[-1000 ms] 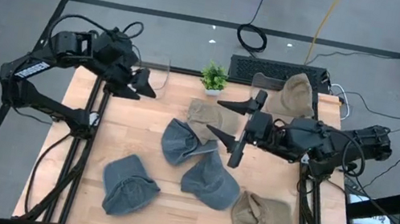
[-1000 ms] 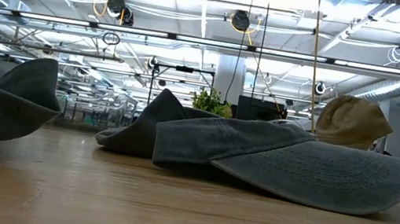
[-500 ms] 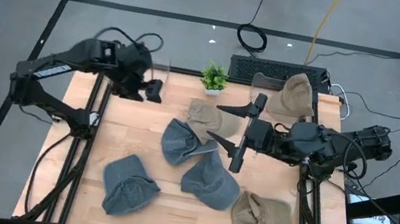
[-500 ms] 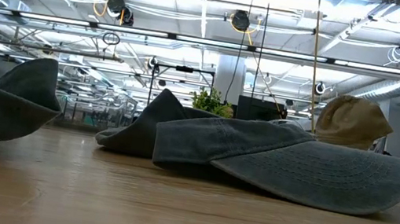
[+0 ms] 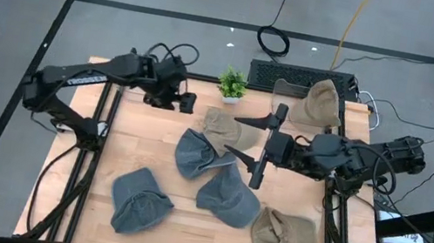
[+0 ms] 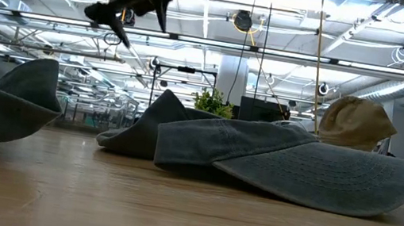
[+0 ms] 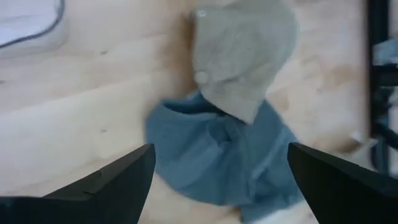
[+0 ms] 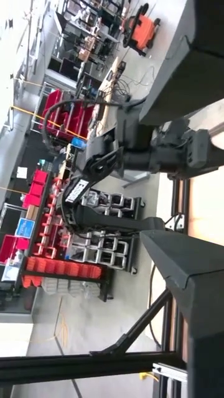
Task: Pick & Place hat
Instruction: Put the top brown cap into the right transparent bin
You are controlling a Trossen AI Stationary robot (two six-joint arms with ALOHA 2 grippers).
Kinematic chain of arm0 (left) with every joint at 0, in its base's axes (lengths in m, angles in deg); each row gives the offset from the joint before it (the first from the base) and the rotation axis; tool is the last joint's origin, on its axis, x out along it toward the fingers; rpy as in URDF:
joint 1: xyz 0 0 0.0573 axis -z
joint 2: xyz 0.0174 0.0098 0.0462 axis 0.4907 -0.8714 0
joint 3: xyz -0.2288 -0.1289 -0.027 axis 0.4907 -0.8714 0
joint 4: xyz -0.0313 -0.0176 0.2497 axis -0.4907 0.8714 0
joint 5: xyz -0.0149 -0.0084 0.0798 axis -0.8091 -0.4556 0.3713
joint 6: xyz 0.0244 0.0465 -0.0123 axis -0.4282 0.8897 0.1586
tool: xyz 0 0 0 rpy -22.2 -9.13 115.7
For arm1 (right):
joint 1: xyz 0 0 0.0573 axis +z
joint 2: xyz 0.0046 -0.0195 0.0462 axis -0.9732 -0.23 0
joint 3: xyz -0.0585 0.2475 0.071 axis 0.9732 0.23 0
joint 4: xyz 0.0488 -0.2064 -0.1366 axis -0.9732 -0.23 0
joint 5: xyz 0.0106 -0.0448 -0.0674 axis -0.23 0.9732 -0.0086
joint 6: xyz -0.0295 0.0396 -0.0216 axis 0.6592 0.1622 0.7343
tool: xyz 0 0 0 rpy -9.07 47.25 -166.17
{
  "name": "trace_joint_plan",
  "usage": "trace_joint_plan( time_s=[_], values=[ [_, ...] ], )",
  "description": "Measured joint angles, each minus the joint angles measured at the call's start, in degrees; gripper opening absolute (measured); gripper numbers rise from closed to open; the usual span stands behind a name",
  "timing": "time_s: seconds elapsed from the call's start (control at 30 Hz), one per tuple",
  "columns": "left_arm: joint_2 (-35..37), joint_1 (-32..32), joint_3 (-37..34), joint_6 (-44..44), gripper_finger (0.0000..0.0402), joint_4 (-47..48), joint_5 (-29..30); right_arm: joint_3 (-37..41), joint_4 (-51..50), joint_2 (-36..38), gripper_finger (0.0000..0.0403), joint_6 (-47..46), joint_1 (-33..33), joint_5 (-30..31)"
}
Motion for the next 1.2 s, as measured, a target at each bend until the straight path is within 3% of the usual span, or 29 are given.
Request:
trace_joint_plan(
  time_s=[0.3,0.7,1.2],
  values=[
    [-6.5,-1.2,-0.1,2.1,0.0374,-7.0,-0.1,0.0,-1.5,0.2,0.0279,-0.5,0.0,-4.5],
    [-15.0,-2.0,0.0,11.2,0.0374,-18.2,-2.4,0.0,-2.0,0.2,0.0279,-0.1,0.0,-4.4],
    [-25.2,-5.0,0.0,21.0,0.0374,-23.5,-2.9,0.0,-4.0,0.2,0.0279,-0.3,0.0,-4.3]
  ],
)
